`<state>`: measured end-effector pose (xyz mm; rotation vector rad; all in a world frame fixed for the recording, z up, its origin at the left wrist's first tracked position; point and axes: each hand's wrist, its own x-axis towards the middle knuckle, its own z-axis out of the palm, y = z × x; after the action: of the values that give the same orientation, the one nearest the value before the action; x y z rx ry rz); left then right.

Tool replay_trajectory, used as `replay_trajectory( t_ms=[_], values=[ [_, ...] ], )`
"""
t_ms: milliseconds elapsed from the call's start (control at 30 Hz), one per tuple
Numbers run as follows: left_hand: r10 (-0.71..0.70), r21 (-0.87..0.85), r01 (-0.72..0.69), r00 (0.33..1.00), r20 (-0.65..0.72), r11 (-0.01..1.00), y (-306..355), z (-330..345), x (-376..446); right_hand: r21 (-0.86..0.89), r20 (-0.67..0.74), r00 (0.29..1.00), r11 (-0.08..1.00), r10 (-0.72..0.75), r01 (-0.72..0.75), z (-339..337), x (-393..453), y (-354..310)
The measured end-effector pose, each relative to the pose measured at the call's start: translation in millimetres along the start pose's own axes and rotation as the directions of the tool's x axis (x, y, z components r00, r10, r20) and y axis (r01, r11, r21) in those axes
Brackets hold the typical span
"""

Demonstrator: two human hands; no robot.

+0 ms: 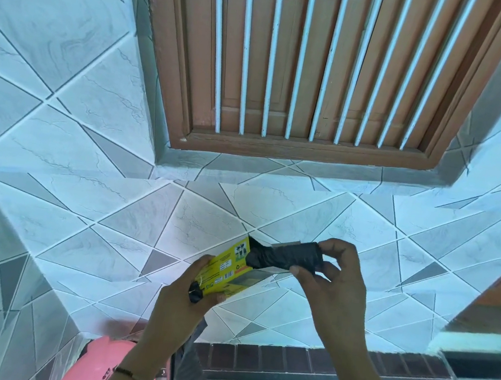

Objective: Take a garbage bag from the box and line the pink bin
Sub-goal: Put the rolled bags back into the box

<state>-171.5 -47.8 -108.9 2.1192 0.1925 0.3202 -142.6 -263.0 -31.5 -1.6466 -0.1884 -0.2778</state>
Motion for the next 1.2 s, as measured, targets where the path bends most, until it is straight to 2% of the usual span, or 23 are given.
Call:
replay_trajectory(
  t_ms=[100, 200, 333, 500, 600, 700, 800, 900, 967, 1033, 1067, 1133, 1200],
  values=[
    [-0.001, 0.006, 0.001, 1.0, 0.004, 1.0, 1, 0, -3, -0.001, -0.015, 1.0, 1.0, -0.018, 0.018, 0, 0, -1],
    [0.025, 0.085, -0.024, 1.0, -0.006, 0.996, 5, -4, -5, -0.028, -0.002, 1.0, 0.999, 0.019, -0.019, -3, 2, 0],
    [0.047, 0.165, -0.044, 0.999, -0.01, 0.985, 7, -8, -5, -0.068, 0.147, 0.984, 0.993, 0.104, -0.094, -6, 4, 2],
    [0.057, 0.19, -0.052, 0.998, -0.02, 0.98, 2, -13, -4, 0.097, 0.014, 0.997, 0.992, 0.079, -0.08, -13, 9, 7],
    [0.04, 0.182, -0.039, 0.999, -0.004, 0.983, 1, -16, -3, 0.044, 0.03, 0.999, 0.999, -0.021, 0.019, -17, 12, 11],
    [0.021, 0.167, -0.034, 0.997, 0.076, 0.985, 2, -23, 0, -0.127, 0.095, 0.976, 0.97, -0.195, 0.206, -21, 14, 12],
    [-0.003, 0.193, -0.025, 0.99, 0.14, 0.981, 5, -28, 2, -0.299, 0.171, 0.903, 0.852, -0.394, 0.429, -22, 14, 12],
    [-0.029, 0.203, -0.002, 0.988, 0.153, 0.979, 6, -30, 4, -0.35, 0.243, 0.829, 0.752, -0.504, 0.559, -18, 13, 12],
    [-0.023, 0.217, -0.014, 0.986, 0.166, 0.976, 8, -31, 5, -0.273, 0.277, 0.866, 0.83, -0.417, 0.487, -14, 11, 10],
    [-0.012, 0.226, -0.027, 0.985, 0.172, 0.974, 10, -32, 5, -0.158, 0.301, 0.937, 0.959, -0.179, 0.234, -10, 10, 8],
    [-0.01, 0.228, -0.029, 0.986, 0.166, 0.973, 11, -31, 5, -0.117, 0.307, 0.949, 0.986, -0.076, 0.117, -8, 9, 9],
    [-0.01, 0.224, -0.021, 0.99, 0.138, 0.974, 12, -29, 4, -0.101, 0.284, 0.959, 0.994, -0.01, 0.04, -5, 9, 14],
    [-0.003, 0.192, -0.017, 0.995, 0.103, 0.981, 11, -27, 3, -0.079, 0.244, 0.969, 0.996, -0.031, 0.051, -3, 8, 14]
  ],
)
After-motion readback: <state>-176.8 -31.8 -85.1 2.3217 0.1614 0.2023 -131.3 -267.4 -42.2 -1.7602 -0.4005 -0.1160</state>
